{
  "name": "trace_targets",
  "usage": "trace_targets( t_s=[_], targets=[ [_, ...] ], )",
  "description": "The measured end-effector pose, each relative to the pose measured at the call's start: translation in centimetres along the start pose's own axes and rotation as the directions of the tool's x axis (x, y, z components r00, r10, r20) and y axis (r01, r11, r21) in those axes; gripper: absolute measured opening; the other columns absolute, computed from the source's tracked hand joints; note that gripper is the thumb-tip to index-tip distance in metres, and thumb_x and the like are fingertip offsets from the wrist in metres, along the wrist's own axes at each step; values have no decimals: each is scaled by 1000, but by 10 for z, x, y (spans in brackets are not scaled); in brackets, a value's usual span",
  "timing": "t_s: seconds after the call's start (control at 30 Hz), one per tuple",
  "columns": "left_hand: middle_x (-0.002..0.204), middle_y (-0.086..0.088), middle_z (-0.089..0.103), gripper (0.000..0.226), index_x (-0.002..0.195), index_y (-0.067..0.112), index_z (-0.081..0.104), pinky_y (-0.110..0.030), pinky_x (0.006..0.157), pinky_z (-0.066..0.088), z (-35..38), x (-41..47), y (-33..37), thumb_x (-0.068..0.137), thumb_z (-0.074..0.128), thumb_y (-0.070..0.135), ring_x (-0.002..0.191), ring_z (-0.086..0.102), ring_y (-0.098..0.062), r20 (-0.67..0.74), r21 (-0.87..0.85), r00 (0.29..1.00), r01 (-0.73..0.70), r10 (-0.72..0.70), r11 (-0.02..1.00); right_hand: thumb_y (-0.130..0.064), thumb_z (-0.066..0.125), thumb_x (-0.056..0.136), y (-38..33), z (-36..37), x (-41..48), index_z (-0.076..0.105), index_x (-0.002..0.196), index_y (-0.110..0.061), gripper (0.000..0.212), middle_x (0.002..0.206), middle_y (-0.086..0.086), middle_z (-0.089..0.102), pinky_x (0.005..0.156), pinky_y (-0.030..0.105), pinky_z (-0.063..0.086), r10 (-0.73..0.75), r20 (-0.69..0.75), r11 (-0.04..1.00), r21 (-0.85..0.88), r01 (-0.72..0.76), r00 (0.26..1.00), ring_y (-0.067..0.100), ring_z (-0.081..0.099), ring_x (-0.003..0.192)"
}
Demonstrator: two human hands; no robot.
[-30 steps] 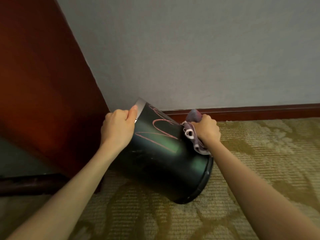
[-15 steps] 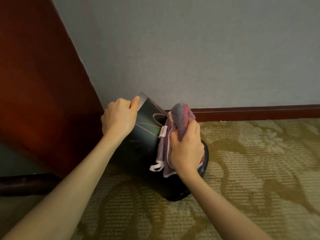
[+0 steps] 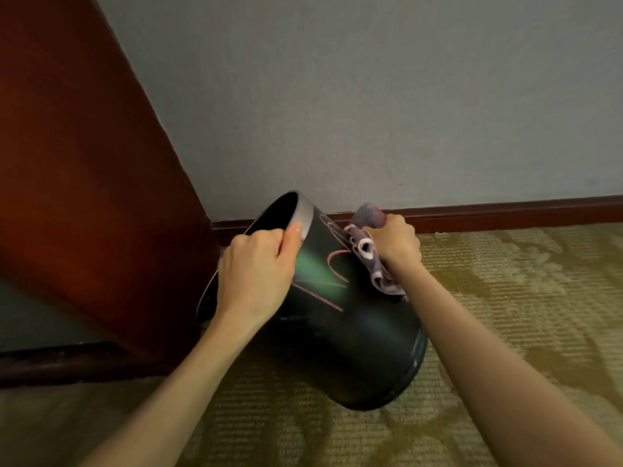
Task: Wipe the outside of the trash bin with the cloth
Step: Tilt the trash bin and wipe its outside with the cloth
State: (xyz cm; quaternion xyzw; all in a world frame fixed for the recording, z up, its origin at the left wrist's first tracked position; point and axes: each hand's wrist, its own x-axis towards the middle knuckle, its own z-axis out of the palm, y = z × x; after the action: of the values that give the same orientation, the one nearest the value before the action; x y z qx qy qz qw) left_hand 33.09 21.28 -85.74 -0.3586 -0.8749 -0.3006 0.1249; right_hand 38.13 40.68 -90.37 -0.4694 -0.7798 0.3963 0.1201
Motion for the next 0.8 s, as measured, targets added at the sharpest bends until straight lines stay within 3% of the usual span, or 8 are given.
trace_targets(
  t_s=[0.1, 0.27, 0.47, 0.6, 0.8],
  targets=[
    [39, 6, 31, 57, 43, 20, 30, -28, 44, 25, 0, -2, 3, 95, 36, 43, 37, 36, -15, 1, 36, 1000, -31, 31, 999, -43, 61, 83, 3, -2, 1, 59, 107, -6, 44, 112, 18, 62, 71, 32, 38, 40, 18, 999, -1, -40, 999, 36, 58, 99],
    [43, 4, 32, 57, 44, 20, 27, -31, 50, 28, -1, 2, 0, 94, 34, 47, 44, 37, -22, -30, 75, 999, 27, -25, 997, -37, 53, 86, 4, 7, -26, 49, 102, -11, 31, 111, 16, 60, 75, 39, 38, -30, -204, 999, 11, 33, 978, 40, 57, 99],
    [64, -11, 49, 56, 50, 16, 37, -38, 60, 34, 15, 31, 15, 94, 32, 51, 70, 54, -39, -12, 110, 994, 108, -108, 988, -34, 53, 87, -4, 16, -69, 46, 110, -12, 32, 105, 8, 55, 62, 34, 31, -203, -480, 970, 19, 242, 853, 34, 58, 82],
    [73, -13, 51, 54, 53, 16, 42, -38, 64, 32, 21, 47, 18, 93, 34, 52, 82, 55, -42, 9, 105, 986, 162, -164, 981, -28, 55, 85, -8, 26, -86, 43, 120, -14, 39, 108, 9, 50, 56, 33, 31, -321, -499, 936, -39, 349, 805, 35, 58, 77],
    [74, -16, 52, 52, 55, 14, 43, -38, 64, 32, 17, 44, 17, 94, 35, 48, 84, 56, -45, 22, 82, 986, 166, -168, 983, -32, 54, 86, -14, 21, -77, 46, 110, -13, 32, 105, 8, 53, 59, 34, 33, -303, -464, 937, 12, 348, 832, 36, 58, 77]
  ],
)
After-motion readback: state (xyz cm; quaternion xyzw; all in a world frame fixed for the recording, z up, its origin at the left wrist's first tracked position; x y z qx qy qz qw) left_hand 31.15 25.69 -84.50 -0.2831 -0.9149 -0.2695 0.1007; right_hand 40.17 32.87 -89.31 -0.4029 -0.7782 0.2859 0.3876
